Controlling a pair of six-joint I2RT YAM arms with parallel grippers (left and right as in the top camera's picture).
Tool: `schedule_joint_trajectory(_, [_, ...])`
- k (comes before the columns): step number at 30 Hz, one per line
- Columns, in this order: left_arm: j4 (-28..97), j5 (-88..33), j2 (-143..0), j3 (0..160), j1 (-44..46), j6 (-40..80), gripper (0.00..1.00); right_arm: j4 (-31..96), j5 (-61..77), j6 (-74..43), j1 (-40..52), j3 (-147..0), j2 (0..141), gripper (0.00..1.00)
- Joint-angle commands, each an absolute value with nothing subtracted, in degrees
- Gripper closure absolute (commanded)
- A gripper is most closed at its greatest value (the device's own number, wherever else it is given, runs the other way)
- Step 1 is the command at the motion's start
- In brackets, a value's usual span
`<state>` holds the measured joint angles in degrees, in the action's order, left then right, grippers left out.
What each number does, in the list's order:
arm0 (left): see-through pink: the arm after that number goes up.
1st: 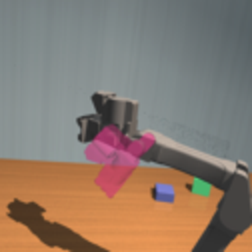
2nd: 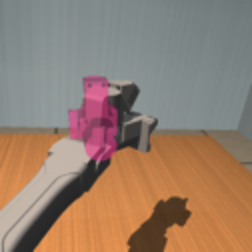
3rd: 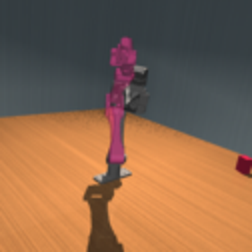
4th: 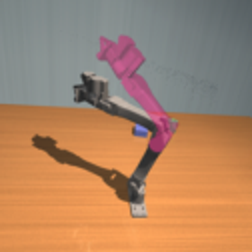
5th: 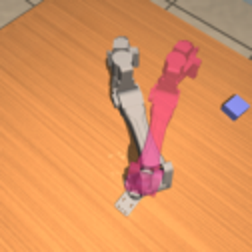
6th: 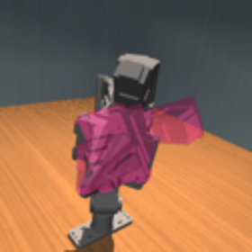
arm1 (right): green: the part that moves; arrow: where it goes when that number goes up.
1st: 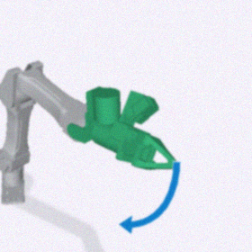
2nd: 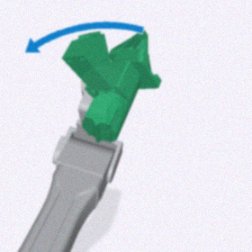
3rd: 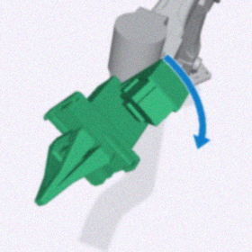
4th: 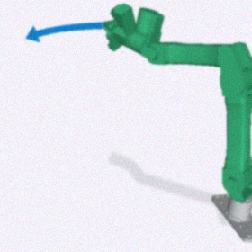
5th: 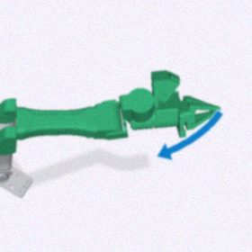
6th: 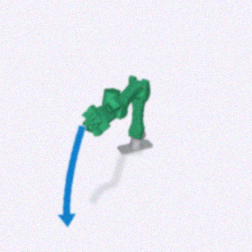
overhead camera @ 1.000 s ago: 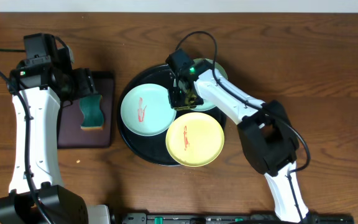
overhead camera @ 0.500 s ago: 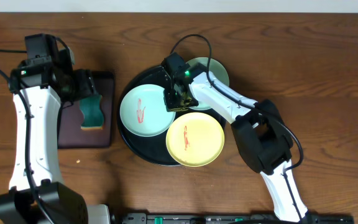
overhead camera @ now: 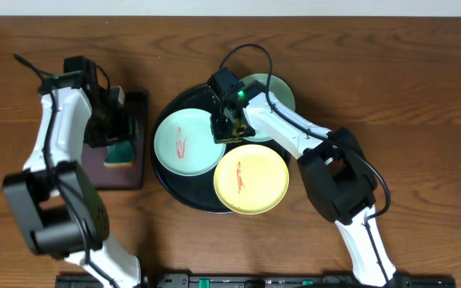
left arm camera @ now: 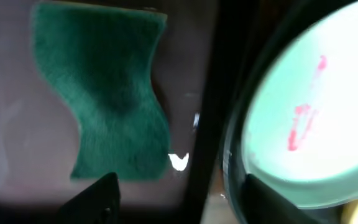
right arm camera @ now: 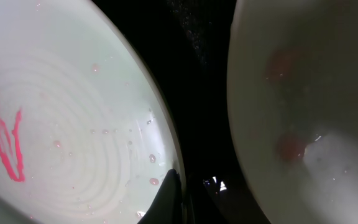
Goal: Clean dirty plates on tray and stack at the side
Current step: 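Grasp the green sponge from the black tray with the left gripper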
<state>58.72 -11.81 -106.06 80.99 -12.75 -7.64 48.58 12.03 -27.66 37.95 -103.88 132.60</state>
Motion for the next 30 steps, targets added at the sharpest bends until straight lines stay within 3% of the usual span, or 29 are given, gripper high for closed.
schedule_joint_trajectory(1, [57.4, -7.3, -110.9, 80.5, -13.0, -6.9, 0.42, 48.8, 10.7, -26.5, 38.7, -104.2, 134.7, 0.99])
schedule_joint_trajectory(7, [55.3, -4.4, -112.6, 80.5, -13.0, -3.5, 0.50, 48.8, 10.7, -26.1, 38.7, -104.2, 134.7, 0.99])
schedule_joint_trajectory(26, [50.4, -1.9, -115.4, 80.4, -13.0, -1.0, 0.50, 48.6, 10.7, -26.1, 38.7, -104.2, 134.7, 0.99])
schedule_joint_trajectory(30, [50.2, -1.9, -116.9, 80.4, -13.0, -0.5, 0.54, 48.6, 10.5, -26.1, 38.7, -104.2, 134.7, 0.99])
